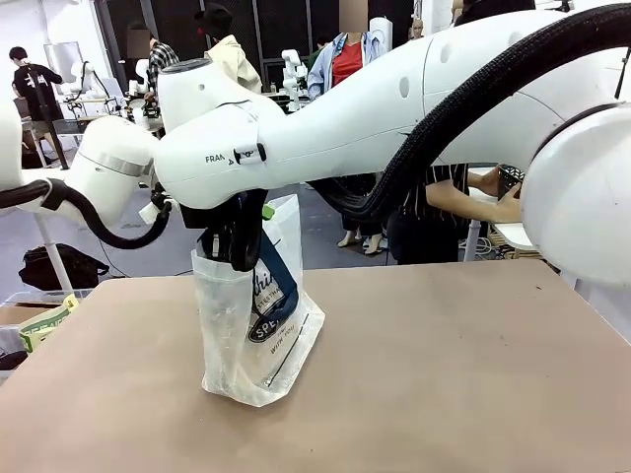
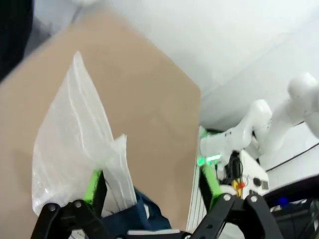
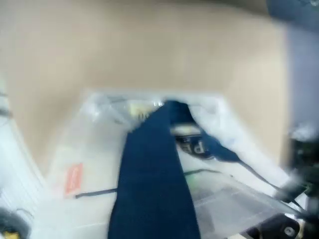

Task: Transfer purchased items from the store into the shopping bag.
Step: Move the Reusable shopping bag to the right side of the table.

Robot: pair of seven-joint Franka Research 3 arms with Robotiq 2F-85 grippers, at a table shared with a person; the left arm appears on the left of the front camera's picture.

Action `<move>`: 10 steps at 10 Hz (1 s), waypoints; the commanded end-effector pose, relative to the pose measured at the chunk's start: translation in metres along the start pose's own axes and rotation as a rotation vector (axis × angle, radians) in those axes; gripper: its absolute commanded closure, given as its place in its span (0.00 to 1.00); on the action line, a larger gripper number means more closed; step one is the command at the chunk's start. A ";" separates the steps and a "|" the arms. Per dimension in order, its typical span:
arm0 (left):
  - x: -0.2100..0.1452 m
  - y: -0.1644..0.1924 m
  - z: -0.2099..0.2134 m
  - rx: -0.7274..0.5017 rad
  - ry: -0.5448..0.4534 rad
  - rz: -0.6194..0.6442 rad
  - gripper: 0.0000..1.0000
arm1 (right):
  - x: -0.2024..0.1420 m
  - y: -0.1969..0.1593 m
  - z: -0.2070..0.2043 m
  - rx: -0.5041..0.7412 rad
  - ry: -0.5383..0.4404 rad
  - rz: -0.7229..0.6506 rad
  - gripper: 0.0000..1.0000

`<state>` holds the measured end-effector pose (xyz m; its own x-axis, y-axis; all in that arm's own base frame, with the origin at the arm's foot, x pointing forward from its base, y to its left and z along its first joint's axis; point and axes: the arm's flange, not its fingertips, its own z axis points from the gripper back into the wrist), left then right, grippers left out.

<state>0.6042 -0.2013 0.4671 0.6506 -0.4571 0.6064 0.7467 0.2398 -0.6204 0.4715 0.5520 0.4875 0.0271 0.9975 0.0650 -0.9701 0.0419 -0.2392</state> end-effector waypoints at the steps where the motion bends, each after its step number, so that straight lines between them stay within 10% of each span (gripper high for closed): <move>1: 0.017 0.004 -0.011 0.051 0.043 0.055 0.19 | 0.013 0.006 0.001 -0.022 -0.024 0.040 1.00; 6: 0.019 0.008 -0.016 0.089 0.060 0.094 1.00 | 0.009 0.009 0.002 -0.033 -0.036 0.042 1.00; 10: 0.018 0.009 -0.014 0.082 0.061 0.089 1.00 | 0.010 0.009 0.002 -0.034 -0.035 0.040 1.00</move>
<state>0.6155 -0.2145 0.4612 0.7014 -0.4800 0.5269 0.7027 0.3420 -0.6239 0.4664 0.5584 0.4891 0.0060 0.9968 0.0799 -0.9682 0.0258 -0.2487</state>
